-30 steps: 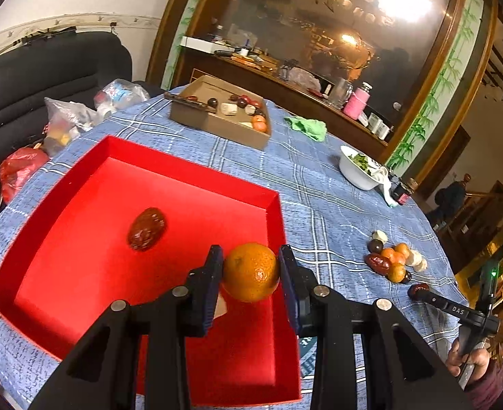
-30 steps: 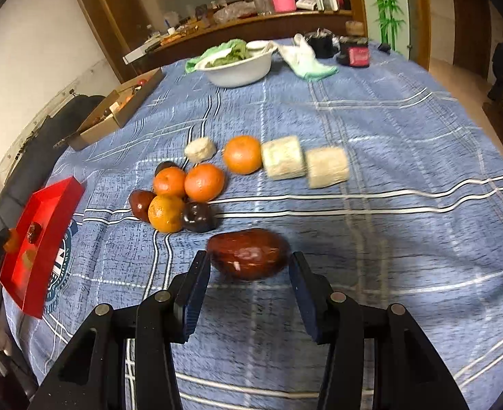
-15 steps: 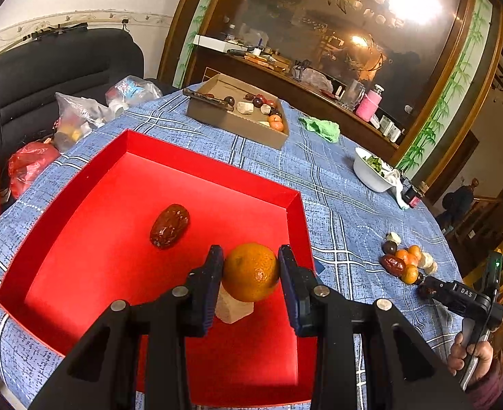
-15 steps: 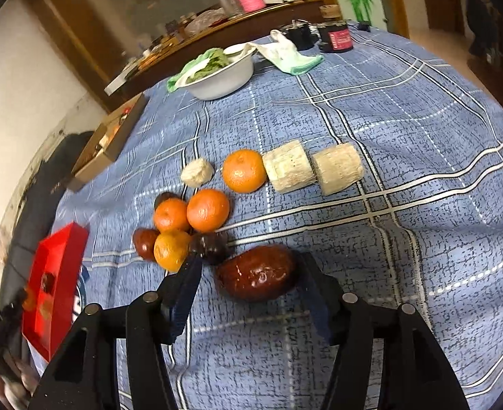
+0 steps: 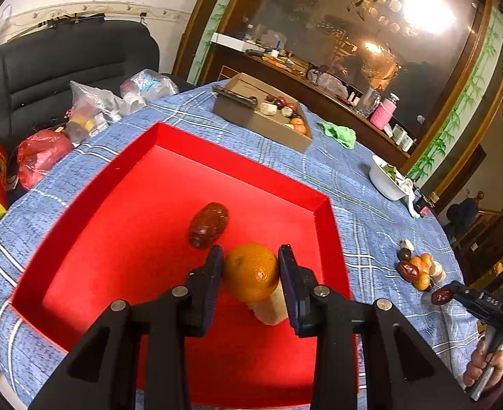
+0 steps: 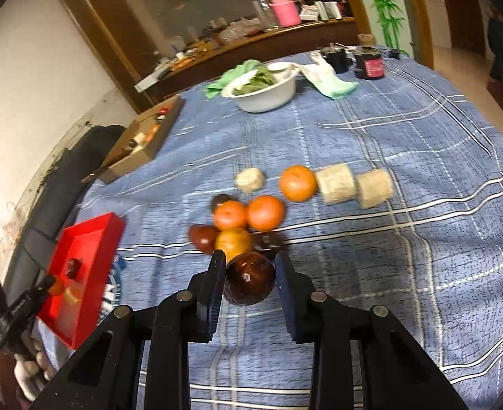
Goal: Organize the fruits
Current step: 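Lower the tangerine and red date into the red tray and open both grippers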
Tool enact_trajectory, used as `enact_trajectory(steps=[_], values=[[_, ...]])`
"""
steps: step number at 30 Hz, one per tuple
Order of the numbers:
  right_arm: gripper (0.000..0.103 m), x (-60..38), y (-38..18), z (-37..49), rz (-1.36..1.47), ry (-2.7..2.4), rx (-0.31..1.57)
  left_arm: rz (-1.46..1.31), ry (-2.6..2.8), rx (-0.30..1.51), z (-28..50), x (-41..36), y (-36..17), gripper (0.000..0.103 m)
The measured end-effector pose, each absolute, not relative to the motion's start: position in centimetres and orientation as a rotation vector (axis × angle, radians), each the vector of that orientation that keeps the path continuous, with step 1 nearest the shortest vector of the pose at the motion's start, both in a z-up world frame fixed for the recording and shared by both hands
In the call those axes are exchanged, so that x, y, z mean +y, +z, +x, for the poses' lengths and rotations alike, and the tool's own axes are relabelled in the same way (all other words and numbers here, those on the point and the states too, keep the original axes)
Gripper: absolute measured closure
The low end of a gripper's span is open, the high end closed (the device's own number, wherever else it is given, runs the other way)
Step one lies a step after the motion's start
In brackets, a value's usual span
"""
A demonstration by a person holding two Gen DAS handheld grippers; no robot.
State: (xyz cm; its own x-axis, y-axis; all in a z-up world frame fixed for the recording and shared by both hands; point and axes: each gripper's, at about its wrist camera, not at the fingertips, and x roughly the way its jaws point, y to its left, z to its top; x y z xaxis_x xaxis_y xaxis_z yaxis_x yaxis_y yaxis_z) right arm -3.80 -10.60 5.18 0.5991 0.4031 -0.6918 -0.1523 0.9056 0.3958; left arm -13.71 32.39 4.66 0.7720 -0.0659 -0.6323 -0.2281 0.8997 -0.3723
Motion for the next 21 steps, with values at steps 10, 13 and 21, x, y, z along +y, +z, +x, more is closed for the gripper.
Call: enact_trajectory(steps=[10, 13, 21], values=[[0.074, -3.5, 6.7, -4.0, 0.309, 0.524, 0.904, -0.501, 0.188, 0.720, -14.2, 35.0, 3.5, 0.070], [0.073, 1.2, 7.4, -4.1, 0.282, 0.636, 0.920, -0.527, 0.183, 0.695, -14.9, 35.6, 4.1, 0.069], [0.073, 13.0, 6.7, -5.1, 0.162, 0.854, 1.001, -0.520, 0.172, 0.653, -16.3, 36.0, 5.7, 0.048]])
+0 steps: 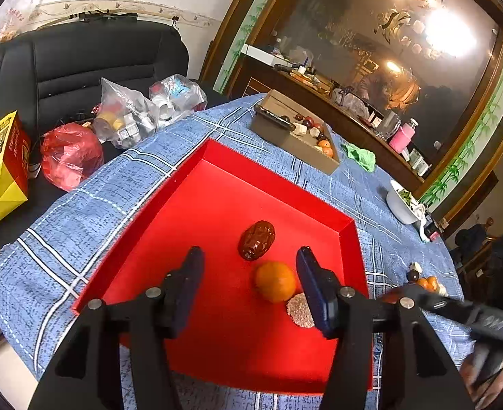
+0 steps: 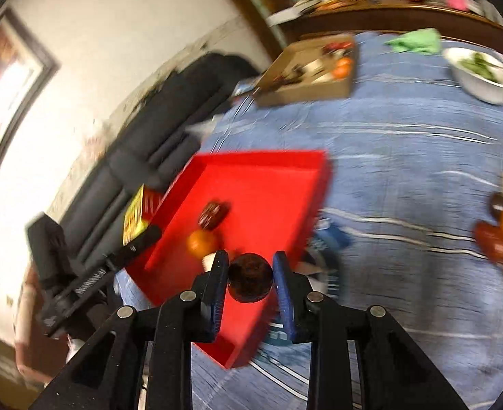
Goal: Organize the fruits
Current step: 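Lower the tangerine and red date into the red tray and open both grippers, then grasp a white cube with the right gripper while the left gripper returns to the pile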
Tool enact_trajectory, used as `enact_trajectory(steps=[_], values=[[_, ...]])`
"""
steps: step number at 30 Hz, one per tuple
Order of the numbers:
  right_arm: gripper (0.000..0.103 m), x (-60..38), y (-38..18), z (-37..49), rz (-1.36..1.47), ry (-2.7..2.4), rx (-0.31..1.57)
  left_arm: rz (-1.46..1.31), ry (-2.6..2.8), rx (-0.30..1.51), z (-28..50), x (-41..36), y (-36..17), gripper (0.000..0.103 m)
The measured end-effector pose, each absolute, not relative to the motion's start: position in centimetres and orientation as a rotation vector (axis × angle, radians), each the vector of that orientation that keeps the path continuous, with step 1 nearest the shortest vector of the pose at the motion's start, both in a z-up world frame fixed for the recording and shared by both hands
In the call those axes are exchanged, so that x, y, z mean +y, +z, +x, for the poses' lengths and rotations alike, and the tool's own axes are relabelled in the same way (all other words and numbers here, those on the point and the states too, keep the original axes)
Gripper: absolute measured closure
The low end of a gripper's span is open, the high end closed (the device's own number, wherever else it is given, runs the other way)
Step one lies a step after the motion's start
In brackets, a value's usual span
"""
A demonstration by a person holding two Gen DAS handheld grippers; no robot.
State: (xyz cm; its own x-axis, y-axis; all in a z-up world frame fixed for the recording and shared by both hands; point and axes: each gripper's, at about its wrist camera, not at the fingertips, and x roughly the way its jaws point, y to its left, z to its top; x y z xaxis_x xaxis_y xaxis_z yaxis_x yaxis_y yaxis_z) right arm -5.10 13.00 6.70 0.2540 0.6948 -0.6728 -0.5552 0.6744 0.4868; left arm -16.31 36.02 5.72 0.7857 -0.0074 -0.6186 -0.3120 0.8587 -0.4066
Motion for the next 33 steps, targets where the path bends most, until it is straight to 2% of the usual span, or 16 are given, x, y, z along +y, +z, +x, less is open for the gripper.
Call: enact_trajectory(steps=[4, 8, 13, 20, 25, 33], values=[[0.071, 15.8, 4.5, -4.8, 0.138, 0.862, 1.066, -0.546, 0.177, 0.643, -17.0, 37.0, 5.8, 0.048], [0.055, 15.8, 4.7, -4.4, 0.133, 0.826, 1.027, -0.569, 0.190, 0.627, -17.6, 37.8, 6.0, 0.047], [0.052, 12.8, 6.4, -3.9, 0.136, 0.767, 0.957, -0.592, 0.190, 0.616, -17.9, 37.9, 6.3, 0.044], [0.043, -0.3, 8.2, -3.9, 0.184, 0.520, 0.857, -0.599, 0.124, 0.622, -17.3, 36.1, 7.2, 0.040], [0.041, -10.6, 7.8, -3.7, 0.207, 0.279, 0.833, -0.550, 0.067, 0.634, -16.1, 32.8, 8.2, 0.037], [0.041, -16.4, 5.9, -1.9, 0.233, 0.183, 0.838, -0.431, -0.053, 0.697, -13.6, 25.1, 9.0, 0.037]])
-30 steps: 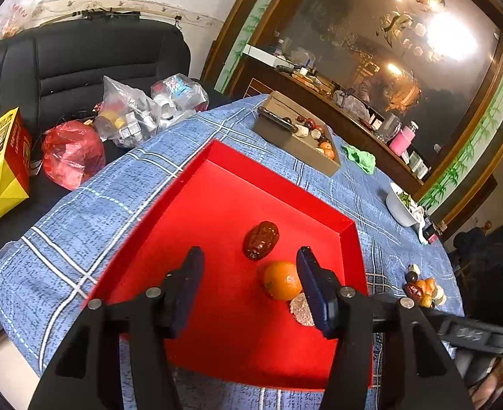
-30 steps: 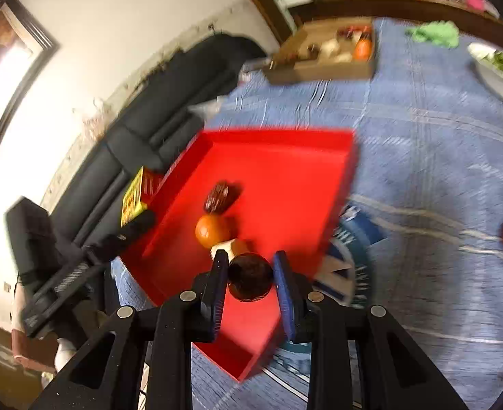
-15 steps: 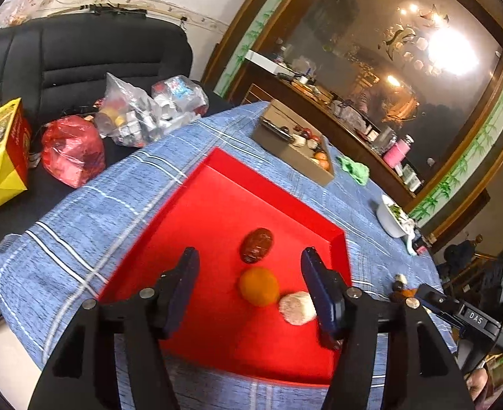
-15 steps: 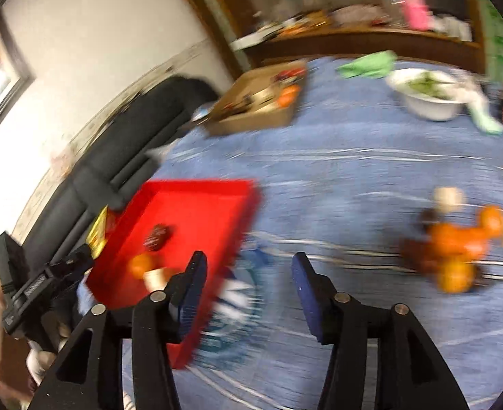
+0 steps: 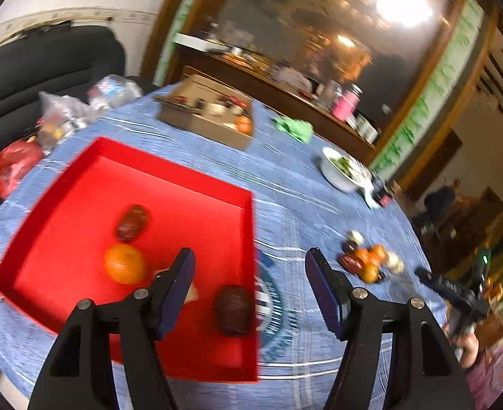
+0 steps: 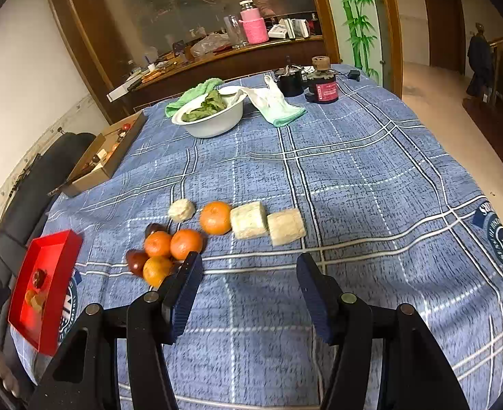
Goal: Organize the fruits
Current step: 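Grasp a white cube with the right gripper while the left gripper returns to the pile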
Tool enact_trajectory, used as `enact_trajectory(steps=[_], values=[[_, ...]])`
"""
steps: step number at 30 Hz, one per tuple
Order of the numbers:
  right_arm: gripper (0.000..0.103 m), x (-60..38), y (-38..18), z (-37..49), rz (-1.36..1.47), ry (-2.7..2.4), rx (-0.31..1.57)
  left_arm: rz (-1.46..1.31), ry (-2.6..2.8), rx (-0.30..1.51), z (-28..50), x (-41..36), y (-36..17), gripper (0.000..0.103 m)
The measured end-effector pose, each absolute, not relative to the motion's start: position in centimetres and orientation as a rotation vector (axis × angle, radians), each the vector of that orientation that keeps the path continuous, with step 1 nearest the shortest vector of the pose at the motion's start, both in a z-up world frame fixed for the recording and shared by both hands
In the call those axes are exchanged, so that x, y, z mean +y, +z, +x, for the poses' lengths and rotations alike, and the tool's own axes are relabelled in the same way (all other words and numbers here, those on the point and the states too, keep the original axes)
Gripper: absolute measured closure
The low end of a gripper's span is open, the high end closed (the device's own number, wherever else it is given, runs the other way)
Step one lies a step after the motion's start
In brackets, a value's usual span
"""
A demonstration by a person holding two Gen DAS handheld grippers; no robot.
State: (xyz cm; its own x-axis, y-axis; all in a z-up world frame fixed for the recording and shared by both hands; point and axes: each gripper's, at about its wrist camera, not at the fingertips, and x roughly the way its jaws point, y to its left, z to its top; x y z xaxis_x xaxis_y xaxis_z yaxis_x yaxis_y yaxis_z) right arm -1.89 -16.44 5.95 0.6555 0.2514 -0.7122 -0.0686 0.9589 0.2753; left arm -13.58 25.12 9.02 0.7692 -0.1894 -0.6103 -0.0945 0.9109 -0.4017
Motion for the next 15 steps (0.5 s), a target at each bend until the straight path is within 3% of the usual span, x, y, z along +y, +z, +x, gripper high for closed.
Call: enact_trajectory(steps=[10, 15], values=[[0.041, -14.6, 4.0, 3.5, 0.128, 0.184, 0.828, -0.264, -0.099, 0.761, -11.7, 18.6, 9.2, 0.037], [0.042, -11.7, 3.1, 4.4, -0.151, 0.152, 0.822, -0.205, -0.108, 0.802, -10.3, 16.7, 8.5, 0.037]])
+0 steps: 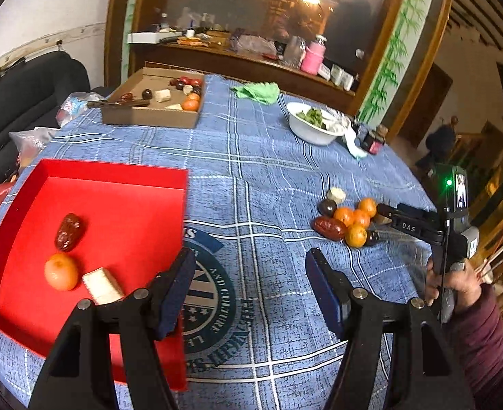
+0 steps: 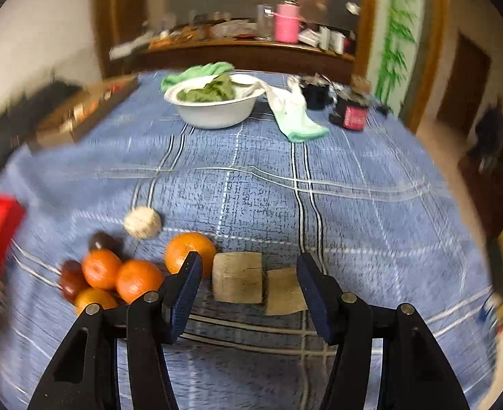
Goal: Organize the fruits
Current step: 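Grasp a white cube with the right gripper while the left gripper returns to the pile, then grasp a red date with the left gripper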
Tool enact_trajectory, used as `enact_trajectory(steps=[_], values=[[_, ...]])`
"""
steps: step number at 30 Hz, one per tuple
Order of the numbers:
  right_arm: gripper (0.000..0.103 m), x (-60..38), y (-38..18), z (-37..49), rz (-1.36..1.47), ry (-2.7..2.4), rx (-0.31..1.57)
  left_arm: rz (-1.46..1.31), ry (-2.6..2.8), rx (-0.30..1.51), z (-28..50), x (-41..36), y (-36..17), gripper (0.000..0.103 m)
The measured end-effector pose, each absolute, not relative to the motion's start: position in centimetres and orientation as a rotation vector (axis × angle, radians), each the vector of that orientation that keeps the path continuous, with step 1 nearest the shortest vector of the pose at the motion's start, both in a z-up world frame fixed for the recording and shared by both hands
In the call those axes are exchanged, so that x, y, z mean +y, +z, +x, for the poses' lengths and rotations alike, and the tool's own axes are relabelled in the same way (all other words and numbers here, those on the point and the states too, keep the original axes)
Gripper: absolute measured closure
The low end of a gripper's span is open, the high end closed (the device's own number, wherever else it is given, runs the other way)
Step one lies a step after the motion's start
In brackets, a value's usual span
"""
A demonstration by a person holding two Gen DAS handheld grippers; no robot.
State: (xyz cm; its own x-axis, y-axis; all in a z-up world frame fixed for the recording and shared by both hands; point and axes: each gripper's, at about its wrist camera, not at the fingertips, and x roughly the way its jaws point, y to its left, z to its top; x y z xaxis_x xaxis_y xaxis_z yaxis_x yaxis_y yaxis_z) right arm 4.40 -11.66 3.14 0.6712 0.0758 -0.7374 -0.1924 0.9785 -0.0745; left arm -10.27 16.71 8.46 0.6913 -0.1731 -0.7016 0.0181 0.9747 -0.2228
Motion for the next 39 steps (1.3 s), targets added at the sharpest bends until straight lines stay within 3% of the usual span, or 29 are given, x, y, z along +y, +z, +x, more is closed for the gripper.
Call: enact_trajectory(steps=[6, 8, 21, 28, 35, 39], values=[[0.056, -11.1, 2.3, 3.1, -0.319, 0.179, 0.740, -0.153, -0.137, 0.846, -7.8, 14.0, 7.4, 0.037], [0.069, -10.9, 2.4, 2.9, -0.317, 0.204, 0.728, -0.138, -0.159, 0.861, -6.9, 12.9, 6.9, 0.037], [0.070, -15.0, 3.6, 3.8, 0.008, 0.303, 0.760, 0.088, -0.401, 0.924, 0.7, 3.7, 2.7, 0.037], [0.069, -15.3, 3.6, 3.9, 0.057, 0.332, 0.780, 0.021, -0.534, 0.953, 2.4, 4.2, 2.3, 0.036], [0.069, -16.4, 3.5, 4.1, 0.150, 0.365, 0.803, 0.149, -0.564, 0.978, -0.2, 4.0, 1.9, 0.045], [0.069, -16.4, 3.5, 4.2, 0.158, 0.366, 0.805, 0.182, -0.515, 0.924, 0.1, 4.5, 2.9, 0.045]])
